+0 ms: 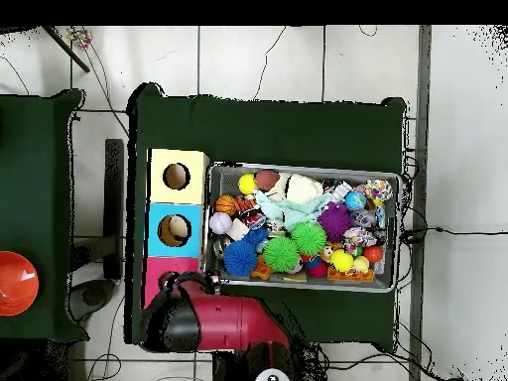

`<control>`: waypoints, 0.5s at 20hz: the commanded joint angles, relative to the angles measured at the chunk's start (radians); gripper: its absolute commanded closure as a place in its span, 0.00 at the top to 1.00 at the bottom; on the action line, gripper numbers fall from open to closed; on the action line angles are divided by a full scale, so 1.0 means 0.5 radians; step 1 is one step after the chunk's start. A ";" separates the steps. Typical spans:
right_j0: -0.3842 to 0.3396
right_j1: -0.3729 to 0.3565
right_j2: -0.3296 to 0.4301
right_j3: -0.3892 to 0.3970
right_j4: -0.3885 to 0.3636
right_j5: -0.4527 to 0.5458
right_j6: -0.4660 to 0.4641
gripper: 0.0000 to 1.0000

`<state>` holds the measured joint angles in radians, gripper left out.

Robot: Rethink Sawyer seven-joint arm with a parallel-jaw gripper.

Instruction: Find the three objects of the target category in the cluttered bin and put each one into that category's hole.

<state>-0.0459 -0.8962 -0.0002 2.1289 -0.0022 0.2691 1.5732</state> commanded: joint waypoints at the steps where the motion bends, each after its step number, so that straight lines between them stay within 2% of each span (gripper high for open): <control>1: -0.154 0.152 0.154 -0.132 -0.014 -0.093 0.234 1.00; 10: -0.316 0.283 0.245 -0.224 -0.068 -0.146 0.146 1.00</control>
<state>-0.1464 -0.8224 0.0158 2.1267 -0.0020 0.2596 1.5732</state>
